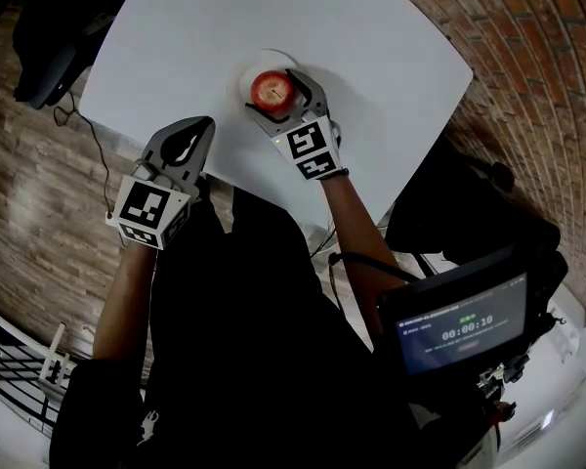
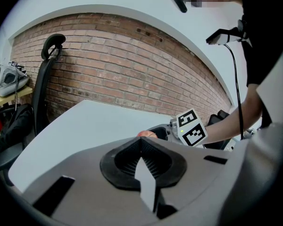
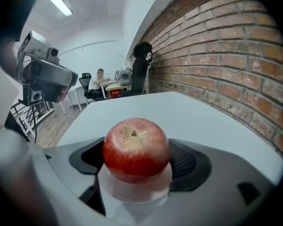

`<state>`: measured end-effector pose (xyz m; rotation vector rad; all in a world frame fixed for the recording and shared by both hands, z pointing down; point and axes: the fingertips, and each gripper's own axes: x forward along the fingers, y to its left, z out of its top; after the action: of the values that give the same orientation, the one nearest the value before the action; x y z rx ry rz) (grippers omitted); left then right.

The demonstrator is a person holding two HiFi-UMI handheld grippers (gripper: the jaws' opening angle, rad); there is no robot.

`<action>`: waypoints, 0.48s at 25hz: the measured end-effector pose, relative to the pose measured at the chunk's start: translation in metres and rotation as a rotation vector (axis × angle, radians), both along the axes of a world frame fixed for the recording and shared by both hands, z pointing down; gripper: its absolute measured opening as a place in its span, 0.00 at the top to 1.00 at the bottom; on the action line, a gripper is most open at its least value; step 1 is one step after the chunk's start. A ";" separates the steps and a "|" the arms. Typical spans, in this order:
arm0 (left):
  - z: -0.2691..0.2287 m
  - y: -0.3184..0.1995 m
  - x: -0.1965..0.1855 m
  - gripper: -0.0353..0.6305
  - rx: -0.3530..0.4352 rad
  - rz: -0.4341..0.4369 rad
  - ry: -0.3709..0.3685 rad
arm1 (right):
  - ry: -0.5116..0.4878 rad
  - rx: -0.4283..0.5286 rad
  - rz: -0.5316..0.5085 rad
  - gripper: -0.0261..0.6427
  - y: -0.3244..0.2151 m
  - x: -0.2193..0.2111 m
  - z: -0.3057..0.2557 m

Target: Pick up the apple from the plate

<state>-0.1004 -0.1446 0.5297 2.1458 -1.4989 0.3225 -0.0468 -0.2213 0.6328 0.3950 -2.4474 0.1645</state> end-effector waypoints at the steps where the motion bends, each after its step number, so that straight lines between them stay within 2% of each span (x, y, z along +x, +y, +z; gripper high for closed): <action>1: -0.001 0.000 -0.001 0.94 0.002 0.001 -0.001 | -0.003 0.001 0.004 0.36 -0.001 0.000 -0.001; 12: -0.012 -0.001 0.000 0.94 0.024 0.036 -0.012 | -0.039 0.007 0.050 0.36 -0.001 0.000 -0.021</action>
<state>-0.1001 -0.1455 0.5178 2.1949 -1.4795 0.3317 -0.0466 -0.2223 0.6115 0.4608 -2.4787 0.1865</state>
